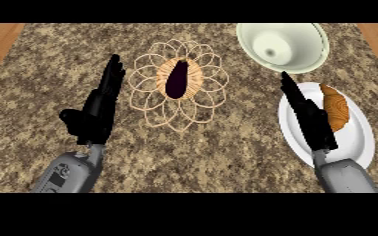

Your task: Pick the tomato from the plate and place it in the bowl

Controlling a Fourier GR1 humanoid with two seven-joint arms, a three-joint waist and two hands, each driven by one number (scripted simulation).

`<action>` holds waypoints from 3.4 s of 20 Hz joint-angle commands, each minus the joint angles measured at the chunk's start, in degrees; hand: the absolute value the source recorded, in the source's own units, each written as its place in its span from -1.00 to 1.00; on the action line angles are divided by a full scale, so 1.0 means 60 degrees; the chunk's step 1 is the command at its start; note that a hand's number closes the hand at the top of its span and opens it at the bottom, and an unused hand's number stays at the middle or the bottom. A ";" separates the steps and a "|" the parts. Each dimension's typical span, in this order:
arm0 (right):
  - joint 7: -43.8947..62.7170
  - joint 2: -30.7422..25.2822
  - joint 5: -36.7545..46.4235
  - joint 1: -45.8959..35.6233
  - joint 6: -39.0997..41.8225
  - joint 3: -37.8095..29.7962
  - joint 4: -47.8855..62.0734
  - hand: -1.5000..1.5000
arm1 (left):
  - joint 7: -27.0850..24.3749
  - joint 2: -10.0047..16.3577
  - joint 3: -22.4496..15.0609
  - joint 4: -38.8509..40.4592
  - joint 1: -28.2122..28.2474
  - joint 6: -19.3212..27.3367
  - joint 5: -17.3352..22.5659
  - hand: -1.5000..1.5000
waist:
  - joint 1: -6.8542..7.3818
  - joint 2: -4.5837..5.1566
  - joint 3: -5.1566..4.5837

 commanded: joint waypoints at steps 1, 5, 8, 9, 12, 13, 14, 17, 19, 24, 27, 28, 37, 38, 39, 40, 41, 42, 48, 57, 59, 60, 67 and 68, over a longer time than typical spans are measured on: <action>0.0378 -0.0118 -0.0561 -0.0371 0.0129 -0.1004 0.0256 -1.00 | -0.0402 -0.0407 0.0227 0.0659 -0.0004 -0.0462 0.0305 0.00 | 0.0028 -0.0263 0.0138; 0.1251 -0.0150 -0.2051 -0.0344 -0.1274 -0.3262 -0.0012 -1.00 | -0.0343 0.0826 0.1588 -0.0661 0.0292 -0.1074 0.1327 0.00 | 0.0011 -0.0368 0.0129; 0.2160 -0.2245 0.1055 0.0905 -0.2850 -0.2828 0.1935 -1.00 | -0.0457 0.0593 0.1403 -0.0627 0.0618 -0.1259 0.1540 0.00 | -0.0012 -0.0166 -0.0019; 0.2243 -0.1420 0.0370 0.0833 -0.3666 -0.3529 0.1977 -1.00 | -0.0374 0.0716 0.1714 -0.0634 0.0748 -0.1554 0.1973 0.00 | 0.0008 -0.0242 0.0082; 0.1966 -0.0981 0.0601 0.0579 -0.4546 -0.3662 0.1502 -1.00 | -0.0641 0.1143 0.2239 -0.0701 0.1104 -0.2396 0.2473 0.00 | 0.0092 -0.0299 0.0127; 0.1692 -0.1031 0.1102 0.0618 -0.4743 -0.3458 0.1784 -1.00 | -0.0231 0.1170 0.2303 -0.1073 0.1170 -0.2504 0.2774 0.00 | 0.0153 -0.0296 0.0135; 0.1718 -0.1679 0.1038 0.0564 -0.4401 -0.3799 0.1769 -1.00 | -0.0799 0.1174 0.2478 -0.0405 0.1173 -0.2810 0.2711 0.00 | 0.0071 -0.0278 0.0130; 0.3354 -0.2848 0.1673 0.0052 -0.3636 -0.3410 0.1719 -1.00 | -0.0854 0.0876 0.2366 -0.0315 0.1299 -0.2897 0.2628 0.00 | 0.0100 -0.0283 0.0128; 0.3821 -0.3849 0.1541 -0.0283 -0.2109 -0.3240 0.2332 -1.00 | -0.0798 0.1149 0.2524 -0.0494 0.1487 -0.3161 0.2804 0.00 | 0.0229 -0.0272 0.0126; 0.6032 -0.4531 0.1065 -0.0497 0.1370 -0.1651 0.2392 -1.00 | -0.0606 0.1161 0.2482 -0.0409 0.1058 -0.3180 0.2818 0.00 | 0.0425 -0.0227 0.0093; 0.6893 -0.4928 -0.0038 -0.0806 0.3939 -0.1262 0.2317 -1.00 | -0.0558 0.1158 0.2517 -0.0241 0.0871 -0.3272 0.2902 0.00 | 0.0440 -0.0199 0.0076; 0.7191 -0.4951 -0.0428 -0.0958 0.4616 -0.1214 0.2370 -1.00 | -0.0617 0.0987 0.2393 -0.0261 0.0863 -0.3095 0.2761 0.00 | 0.0421 -0.0207 0.0094; 1.0464 -0.4216 -0.1577 -0.4153 0.6049 -0.1283 0.3305 -1.00 | -0.0683 0.0808 0.2568 -0.0382 0.1189 -0.3276 0.2617 0.00 | 0.0235 -0.0266 0.0135; 1.0362 -0.4342 -0.1553 -0.4463 0.6255 -0.1346 0.3845 -1.00 | -0.0614 0.1130 0.2822 -0.0614 0.1438 -0.3499 0.2740 0.00 | 0.0294 -0.0261 0.0137; 1.0396 -0.4028 -0.1334 -0.4231 0.5861 -0.1128 0.3580 -1.00 | -0.0835 0.0933 0.2741 -0.0417 0.1473 -0.3387 0.2494 0.00 | 0.0219 -0.0270 0.0136; 1.0304 -0.3899 -0.1352 -0.4492 0.5927 -0.1164 0.3990 -1.00 | -0.0299 0.1082 0.2948 -0.0343 0.1134 -0.3571 0.2904 0.00 | 0.0226 -0.0260 0.0138; 1.0216 -0.3963 -0.1419 -0.3796 0.5807 -0.1286 0.3179 -1.00 | -0.0075 0.1075 0.2997 -0.0992 0.1274 -0.3171 0.2668 0.00 | 0.0124 -0.0299 0.0139; 1.0422 -0.3754 -0.1514 -0.4051 0.5823 -0.1161 0.3369 -1.00 | -0.0931 0.1162 0.3318 0.0365 0.1161 -0.3961 0.2792 0.00 | 0.0110 -0.0274 0.0132; 1.0584 -0.3703 -0.1595 -0.2491 0.5185 -0.1312 0.1586 -1.00 | -0.0257 0.0844 0.3264 -0.0112 0.0811 -0.3523 0.2529 0.00 | -0.0019 -0.0306 0.0136; 1.0378 -0.3084 0.0223 -0.1314 0.3733 -0.1097 -0.0190 -1.00 | -0.0326 0.0744 0.3570 -0.0231 0.1153 -0.3896 0.2305 0.00 | 0.0021 -0.0305 0.0137; 0.9777 -0.2736 0.0855 -0.1840 0.3865 -0.1135 0.0899 -1.00 | -0.0207 0.0448 0.3462 -0.0079 0.0912 -0.3794 0.2183 0.00 | 0.0088 -0.0280 0.0141; 0.9487 -0.2803 0.0918 -0.1662 0.4206 -0.1289 0.0870 -1.00 | -0.0809 0.0174 0.3424 0.0536 0.0792 -0.3933 0.1925 0.00 | 0.0062 -0.0278 0.0139; 0.9386 -0.2014 0.1606 -0.0983 0.4099 -0.1320 0.0625 -1.00 | -0.0017 0.0449 0.3822 -0.1048 0.1512 -0.4045 0.1927 0.00 | 0.0098 -0.0295 0.0142; 0.9480 -0.1861 0.1681 -0.1422 0.4315 -0.1359 0.1024 -1.00 | -0.0253 0.0510 0.4101 -0.0313 0.1367 -0.4629 0.2242 0.00 | 0.0105 -0.0282 0.0140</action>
